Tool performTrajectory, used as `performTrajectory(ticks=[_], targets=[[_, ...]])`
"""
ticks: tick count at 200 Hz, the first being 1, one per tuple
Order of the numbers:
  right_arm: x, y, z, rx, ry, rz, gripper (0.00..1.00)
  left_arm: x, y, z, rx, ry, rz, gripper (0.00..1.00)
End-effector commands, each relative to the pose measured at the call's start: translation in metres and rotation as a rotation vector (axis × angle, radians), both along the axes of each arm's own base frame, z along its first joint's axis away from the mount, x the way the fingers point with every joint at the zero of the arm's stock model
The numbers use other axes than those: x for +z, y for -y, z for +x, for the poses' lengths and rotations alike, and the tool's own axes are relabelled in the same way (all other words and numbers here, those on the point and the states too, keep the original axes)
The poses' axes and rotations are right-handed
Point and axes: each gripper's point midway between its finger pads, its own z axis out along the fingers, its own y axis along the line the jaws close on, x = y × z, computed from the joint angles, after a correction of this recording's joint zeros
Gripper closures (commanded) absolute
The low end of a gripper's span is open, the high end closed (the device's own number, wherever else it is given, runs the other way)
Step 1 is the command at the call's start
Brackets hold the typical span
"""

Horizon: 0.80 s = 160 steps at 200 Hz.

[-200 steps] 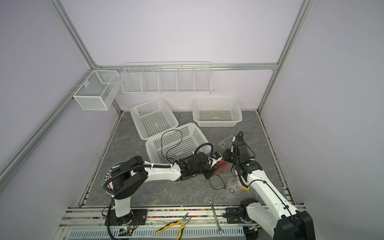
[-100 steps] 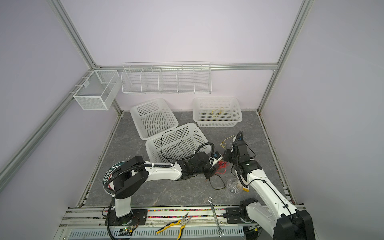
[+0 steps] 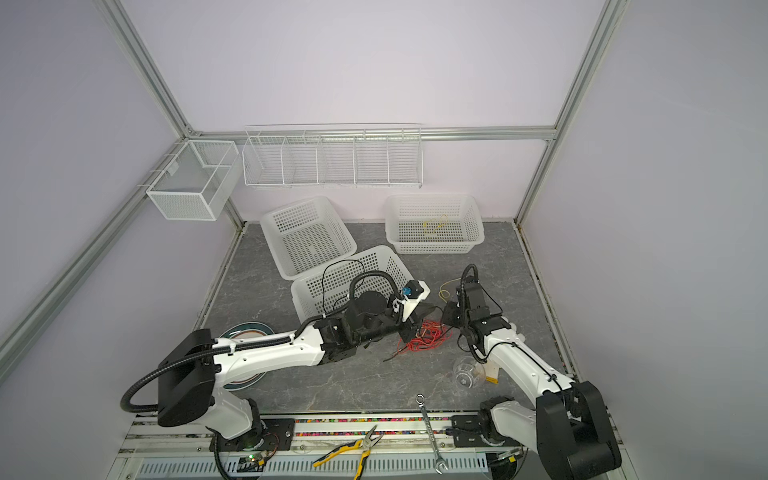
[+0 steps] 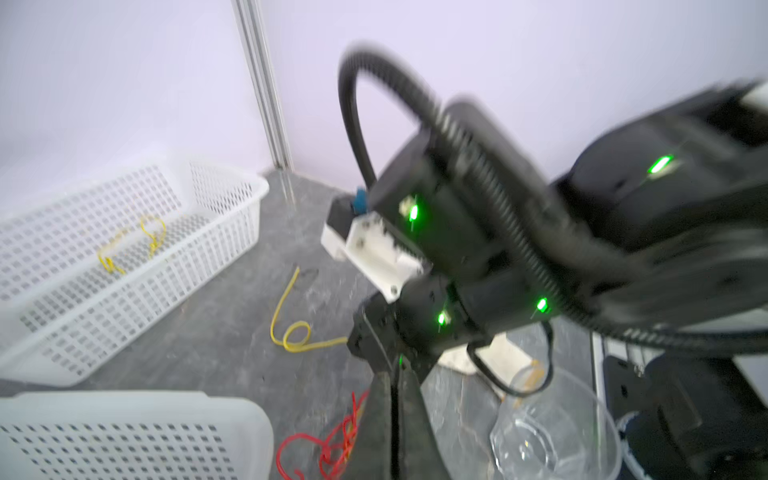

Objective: Untangle the cables
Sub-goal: 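Lift the black cable with the left gripper while the right holds yellow cable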

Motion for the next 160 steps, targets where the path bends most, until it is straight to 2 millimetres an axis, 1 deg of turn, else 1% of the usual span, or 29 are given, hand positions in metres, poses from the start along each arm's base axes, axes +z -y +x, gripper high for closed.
performTrajectory(ticks=[1,20,36,57,77,100,115,160], targets=[[-0.010,0.003,0.002,-0.021,-0.004,-0.019,0.94,0.037,-0.013,0.003,0.050,0.089,-0.091,1.00],[-0.015,0.005,0.003,-0.027,-0.016,-0.033,0.94,0.059,-0.029,0.006,0.104,0.142,-0.113,1.00],[-0.018,0.006,0.003,-0.031,-0.023,-0.045,0.94,0.077,-0.047,0.012,0.175,0.195,-0.122,1.00],[-0.020,0.008,0.004,-0.035,-0.028,-0.058,0.94,0.094,-0.072,0.021,0.280,0.257,-0.115,1.00],[-0.019,0.008,0.006,-0.031,-0.025,-0.062,0.94,0.102,-0.099,0.036,0.425,0.287,-0.094,1.00],[-0.018,0.009,0.008,-0.034,-0.024,-0.075,0.94,0.111,-0.138,0.052,0.618,0.306,-0.106,1.00],[-0.018,0.010,0.009,-0.037,-0.026,-0.083,0.94,0.119,-0.158,0.057,0.666,0.298,-0.128,1.00],[-0.018,0.010,0.009,-0.033,-0.032,-0.084,0.94,0.132,-0.216,0.067,0.801,0.289,-0.189,1.00]])
